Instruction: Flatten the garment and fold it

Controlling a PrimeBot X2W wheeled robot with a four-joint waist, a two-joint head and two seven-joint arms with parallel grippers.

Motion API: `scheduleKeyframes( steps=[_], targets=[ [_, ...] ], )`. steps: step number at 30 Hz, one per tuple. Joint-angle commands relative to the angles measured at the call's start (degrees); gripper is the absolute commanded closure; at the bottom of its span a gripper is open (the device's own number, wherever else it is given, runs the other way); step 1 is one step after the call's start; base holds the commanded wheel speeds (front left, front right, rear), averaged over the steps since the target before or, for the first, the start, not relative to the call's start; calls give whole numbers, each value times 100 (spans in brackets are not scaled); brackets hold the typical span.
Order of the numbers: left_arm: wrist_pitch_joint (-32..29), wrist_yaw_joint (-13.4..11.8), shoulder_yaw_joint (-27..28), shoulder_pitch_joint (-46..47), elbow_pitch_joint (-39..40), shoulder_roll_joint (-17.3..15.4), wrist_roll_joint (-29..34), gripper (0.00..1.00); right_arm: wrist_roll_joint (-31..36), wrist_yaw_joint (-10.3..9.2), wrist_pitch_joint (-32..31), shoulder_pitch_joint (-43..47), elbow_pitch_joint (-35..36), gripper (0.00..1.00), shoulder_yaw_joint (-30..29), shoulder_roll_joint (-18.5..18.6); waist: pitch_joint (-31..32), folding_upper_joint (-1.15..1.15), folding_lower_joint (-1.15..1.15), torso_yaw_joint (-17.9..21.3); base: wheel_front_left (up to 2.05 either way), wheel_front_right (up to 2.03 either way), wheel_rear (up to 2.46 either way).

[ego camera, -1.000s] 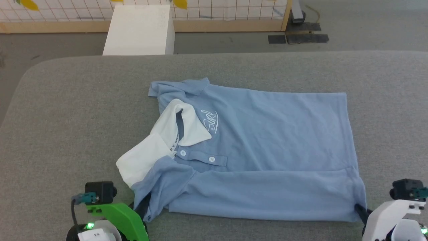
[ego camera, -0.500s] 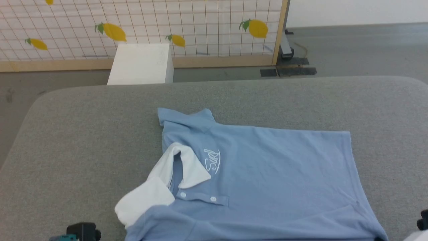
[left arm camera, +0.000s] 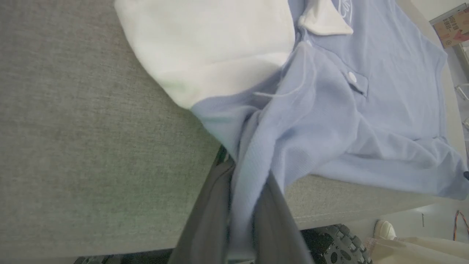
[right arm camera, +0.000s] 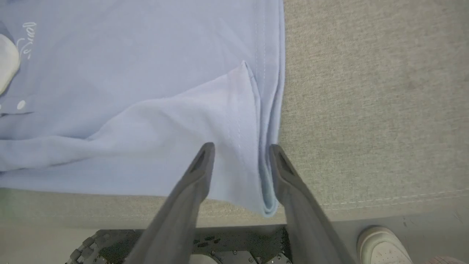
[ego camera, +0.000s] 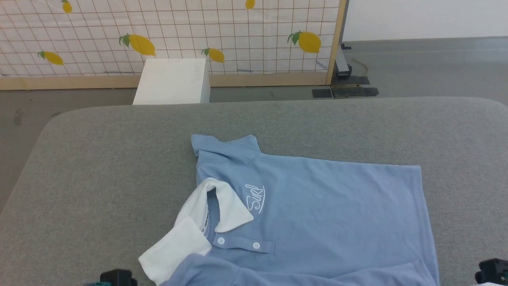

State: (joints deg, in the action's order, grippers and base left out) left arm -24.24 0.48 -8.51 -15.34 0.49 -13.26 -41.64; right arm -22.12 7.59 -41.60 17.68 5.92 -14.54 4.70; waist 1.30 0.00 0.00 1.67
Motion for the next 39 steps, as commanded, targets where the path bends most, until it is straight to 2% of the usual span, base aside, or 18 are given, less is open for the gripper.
scheduleKeyframes(
  steps=[1,2,3,4,9,14,19,22,25,29,34,39],
  targets=[
    [106,70,-18,199,-143,24,54,65,13,-10,82,-135,-83,0,47,5,-19,0,0,-8,0,0,0],
    [163,92,-26,263,-233,47,66,36,4,-10,106,-166,-137,0,69,8,-26,0,0,-11,0,0,0],
    [211,110,-40,332,-330,68,82,2,-6,-10,131,-202,-193,0,91,13,-34,0,0,-13,0,0,0],
    [237,120,-48,376,-389,74,95,0,-18,-10,140,-224,-224,0,108,20,-40,0,0,-15,0,0,0],
    [334,104,57,432,-425,34,63,0,-181,-10,90,-242,-130,0,2,116,-41,0,0,-38,0,0,0],
    [738,-6,354,296,163,-20,109,0,-157,-10,402,-366,407,0,-292,171,-58,0,0,-28,0,0,0],
    [1775,-162,553,293,1001,22,707,0,312,-10,1564,-703,951,0,-417,32,-162,0,0,-57,0,0,0],
    [2474,-196,583,371,1238,216,953,0,676,-10,2310,-812,1061,0,-343,-55,-228,0,0,-88,0,0,0],
    [3153,-51,476,445,1281,414,1110,0,987,-10,3021,-836,1009,0,-202,-133,-290,0,0,-123,0,0,0],
    [3675,69,202,468,1009,481,1580,0,1237,-10,3780,-754,755,0,-29,-175,-345,0,0,-146,0,0,0],
    [3846,111,14,479,537,612,1849,0,1123,-10,4361,-658,225,0,124,-180,-385,0,0,-135,0,0,0],
    [3876,139,64,681,416,578,1904,0,1081,-10,4536,-686,9,0,236,-181,-419,0,0,-78,0,0,0]
  ],
)
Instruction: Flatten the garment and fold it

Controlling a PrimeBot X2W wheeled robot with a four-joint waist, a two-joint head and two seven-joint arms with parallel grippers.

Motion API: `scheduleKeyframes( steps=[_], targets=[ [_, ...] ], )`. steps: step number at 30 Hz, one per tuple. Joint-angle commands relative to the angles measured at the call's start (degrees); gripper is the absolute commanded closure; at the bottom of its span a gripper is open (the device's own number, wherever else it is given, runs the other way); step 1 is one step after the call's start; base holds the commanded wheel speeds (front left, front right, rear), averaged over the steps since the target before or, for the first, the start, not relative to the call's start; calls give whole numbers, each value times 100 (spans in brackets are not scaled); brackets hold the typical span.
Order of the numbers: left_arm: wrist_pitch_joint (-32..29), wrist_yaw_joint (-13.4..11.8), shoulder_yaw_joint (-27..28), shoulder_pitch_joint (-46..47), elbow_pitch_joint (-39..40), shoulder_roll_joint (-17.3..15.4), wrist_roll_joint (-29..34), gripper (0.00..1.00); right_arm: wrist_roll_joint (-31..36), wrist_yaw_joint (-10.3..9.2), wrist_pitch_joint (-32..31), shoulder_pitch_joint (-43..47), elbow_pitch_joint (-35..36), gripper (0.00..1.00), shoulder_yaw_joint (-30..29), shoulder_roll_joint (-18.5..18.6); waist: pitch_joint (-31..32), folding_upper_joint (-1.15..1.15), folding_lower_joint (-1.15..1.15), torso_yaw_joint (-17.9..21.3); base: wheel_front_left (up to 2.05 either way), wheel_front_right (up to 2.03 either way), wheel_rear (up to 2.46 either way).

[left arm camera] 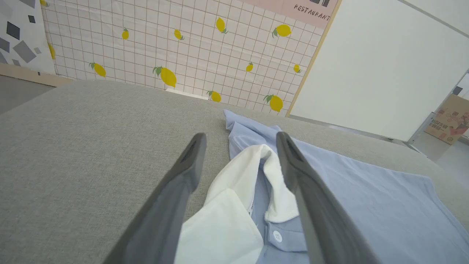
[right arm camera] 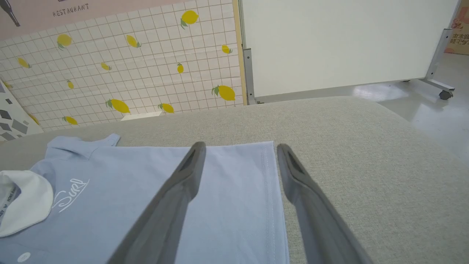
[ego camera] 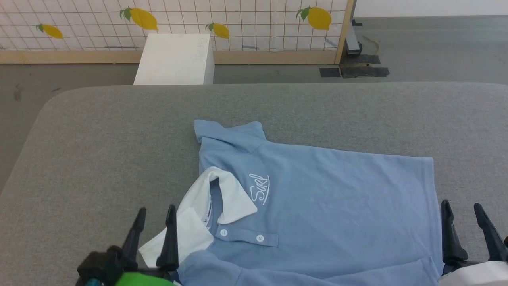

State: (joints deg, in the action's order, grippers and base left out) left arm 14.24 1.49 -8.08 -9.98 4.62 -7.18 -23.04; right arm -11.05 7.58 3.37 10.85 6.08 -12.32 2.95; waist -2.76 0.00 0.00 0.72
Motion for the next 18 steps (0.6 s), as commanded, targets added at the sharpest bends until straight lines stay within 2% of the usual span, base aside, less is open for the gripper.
scheduleKeyframes(
  steps=[1,6,11,18],
  targets=[
    [-25,55,28,232,4,-93,62,0,-26,-9,49,-22,-16,0,16,-6,-34,0,0,36,0,0,0],
    [-701,228,35,927,105,-521,24,0,-22,-9,93,-128,-1,0,-7,-6,-212,0,0,91,0,0,0],
    [-2031,453,-142,2086,182,-1063,-291,0,-16,-9,180,-310,66,0,-13,-7,-623,0,0,143,0,0,0],
    [-3593,581,-629,3915,-193,-1725,-784,0,20,-9,219,-662,189,0,102,-7,-1347,0,0,255,0,0,0]
  ],
)
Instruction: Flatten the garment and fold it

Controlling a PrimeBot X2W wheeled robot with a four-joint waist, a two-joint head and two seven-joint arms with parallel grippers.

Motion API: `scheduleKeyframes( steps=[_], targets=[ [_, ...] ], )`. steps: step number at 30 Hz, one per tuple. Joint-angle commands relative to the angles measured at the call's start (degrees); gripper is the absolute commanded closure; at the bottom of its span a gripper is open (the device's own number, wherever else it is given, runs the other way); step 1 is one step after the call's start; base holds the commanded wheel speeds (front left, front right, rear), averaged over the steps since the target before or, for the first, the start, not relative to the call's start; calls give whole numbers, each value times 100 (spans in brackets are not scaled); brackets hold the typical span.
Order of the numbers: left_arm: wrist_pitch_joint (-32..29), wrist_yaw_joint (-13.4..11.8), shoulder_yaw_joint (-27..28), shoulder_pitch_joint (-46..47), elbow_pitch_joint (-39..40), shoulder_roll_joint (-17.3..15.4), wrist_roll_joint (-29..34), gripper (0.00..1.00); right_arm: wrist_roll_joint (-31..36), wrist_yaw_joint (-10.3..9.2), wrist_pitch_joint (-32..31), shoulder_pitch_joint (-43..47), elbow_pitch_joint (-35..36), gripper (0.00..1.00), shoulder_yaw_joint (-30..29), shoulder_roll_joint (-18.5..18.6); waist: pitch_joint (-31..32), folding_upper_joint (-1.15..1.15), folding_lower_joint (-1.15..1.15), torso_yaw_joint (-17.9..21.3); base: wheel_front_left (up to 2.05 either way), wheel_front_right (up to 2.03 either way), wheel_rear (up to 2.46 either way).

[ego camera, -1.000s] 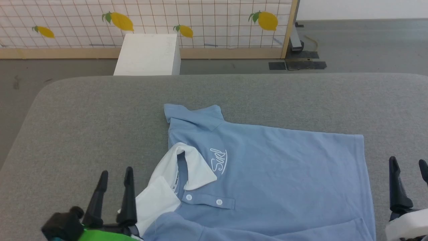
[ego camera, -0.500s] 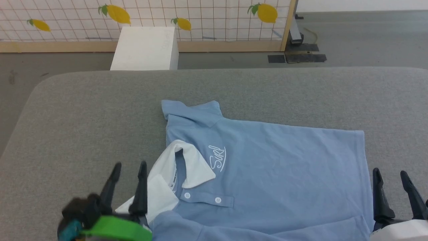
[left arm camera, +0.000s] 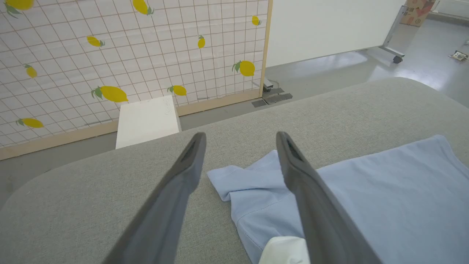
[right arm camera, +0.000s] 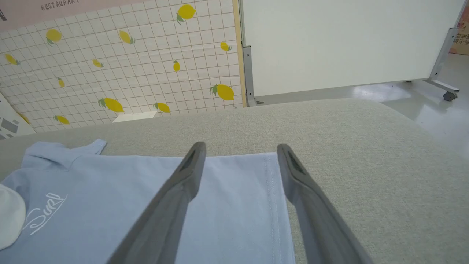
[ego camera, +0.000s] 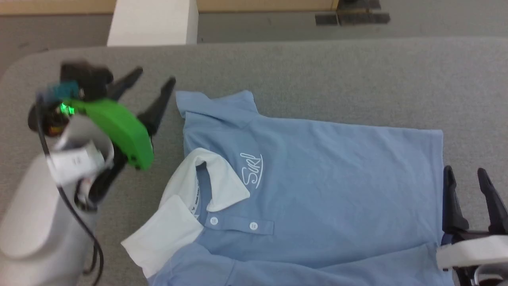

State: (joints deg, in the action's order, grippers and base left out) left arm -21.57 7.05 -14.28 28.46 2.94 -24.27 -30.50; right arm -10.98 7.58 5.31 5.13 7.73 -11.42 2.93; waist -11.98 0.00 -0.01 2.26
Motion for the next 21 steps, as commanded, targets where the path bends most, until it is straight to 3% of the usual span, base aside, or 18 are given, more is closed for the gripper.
scheduleKeyframes(
  steps=[1,7,12,21],
  targets=[
    [-224,31,-98,324,-152,-62,-150,0,12,-9,20,-145,26,0,41,-5,-529,0,1,129,0,0,0],
    [-1297,41,-518,1285,-966,-246,-682,0,-11,-9,72,-423,-76,0,193,-5,-1017,0,1,362,0,0,0],
    [-1570,40,-652,1594,-1545,-380,-666,0,-24,-9,130,-561,-172,0,244,-5,-1277,0,1,564,0,0,0],
    [-1678,-241,-523,1784,-2200,-452,-666,0,-49,-9,163,-722,-276,0,261,-5,-1583,0,1,819,0,0,0]
  ],
)
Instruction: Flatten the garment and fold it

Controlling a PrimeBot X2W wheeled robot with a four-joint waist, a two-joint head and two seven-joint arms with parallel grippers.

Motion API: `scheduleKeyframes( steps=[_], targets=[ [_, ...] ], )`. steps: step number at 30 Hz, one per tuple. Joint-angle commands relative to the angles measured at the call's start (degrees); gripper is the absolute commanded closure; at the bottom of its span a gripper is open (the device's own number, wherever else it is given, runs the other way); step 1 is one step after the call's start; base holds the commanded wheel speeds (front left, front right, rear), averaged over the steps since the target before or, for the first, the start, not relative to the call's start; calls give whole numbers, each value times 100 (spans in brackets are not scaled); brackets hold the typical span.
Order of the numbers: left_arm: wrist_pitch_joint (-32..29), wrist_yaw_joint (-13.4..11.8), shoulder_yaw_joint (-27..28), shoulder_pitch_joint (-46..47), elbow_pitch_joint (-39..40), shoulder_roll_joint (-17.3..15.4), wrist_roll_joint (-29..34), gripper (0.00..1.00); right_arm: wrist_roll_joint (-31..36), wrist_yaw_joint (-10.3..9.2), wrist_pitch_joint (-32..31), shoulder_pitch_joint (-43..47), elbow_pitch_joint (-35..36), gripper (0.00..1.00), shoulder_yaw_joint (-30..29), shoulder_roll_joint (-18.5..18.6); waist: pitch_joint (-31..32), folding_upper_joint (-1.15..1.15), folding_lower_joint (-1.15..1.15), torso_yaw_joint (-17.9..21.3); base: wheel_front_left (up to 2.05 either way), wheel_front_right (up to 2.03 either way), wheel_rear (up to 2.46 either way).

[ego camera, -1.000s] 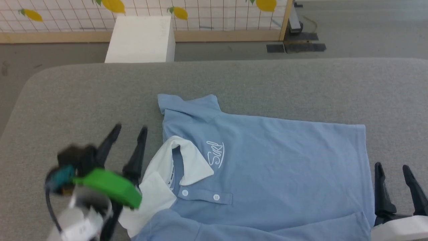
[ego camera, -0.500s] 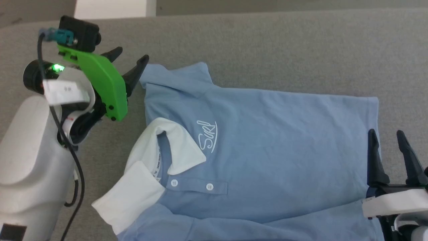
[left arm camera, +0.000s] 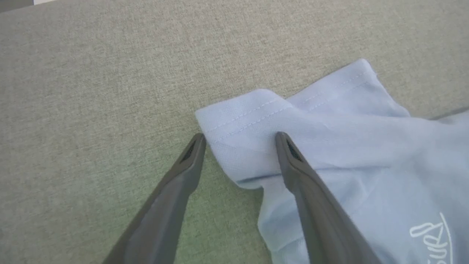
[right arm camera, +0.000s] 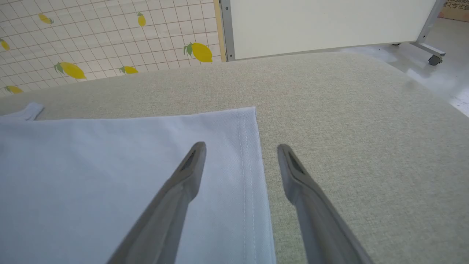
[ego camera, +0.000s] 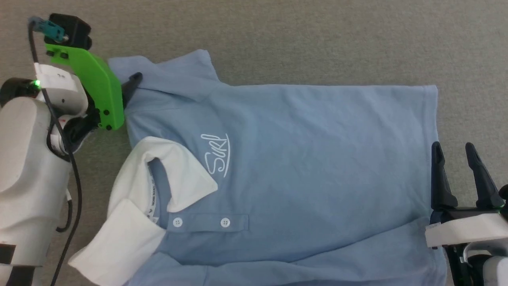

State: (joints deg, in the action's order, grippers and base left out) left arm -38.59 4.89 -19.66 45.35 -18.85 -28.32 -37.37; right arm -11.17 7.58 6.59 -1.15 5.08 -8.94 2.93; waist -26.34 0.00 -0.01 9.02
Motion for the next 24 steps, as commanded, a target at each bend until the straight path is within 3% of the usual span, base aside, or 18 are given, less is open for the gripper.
scheduleKeyframes(
  steps=[1,3,4,5,12,16,24],
  targets=[
    [14,-50,18,103,-72,-69,35,0,-36,-9,40,-106,-22,0,14,-5,-173,0,1,161,0,0,0],
    [-10,-70,26,105,-146,-79,15,0,-42,-9,49,-126,-38,0,9,-5,-212,0,1,181,0,0,0],
    [-22,-54,19,99,-165,-71,-13,30,-40,-9,53,-133,-44,0,4,-5,-224,0,1,183,0,0,0],
    [-47,-23,-8,81,-186,-58,-52,100,-34,-9,55,-139,-54,0,-5,-5,-229,0,1,179,0,0,0],
    [278,110,-63,-63,-253,37,-204,100,207,-9,-137,-340,62,0,-4,-5,-23,0,1,81,0,0,0],
    [531,158,-87,-128,-243,30,-228,100,371,-9,-574,-715,346,0,-17,111,91,0,1,5,0,0,0],
    [709,210,-217,-129,-193,23,-285,100,-145,-9,-2793,-1809,182,0,-21,1035,69,0,1,-190,0,0,0]
  ],
)
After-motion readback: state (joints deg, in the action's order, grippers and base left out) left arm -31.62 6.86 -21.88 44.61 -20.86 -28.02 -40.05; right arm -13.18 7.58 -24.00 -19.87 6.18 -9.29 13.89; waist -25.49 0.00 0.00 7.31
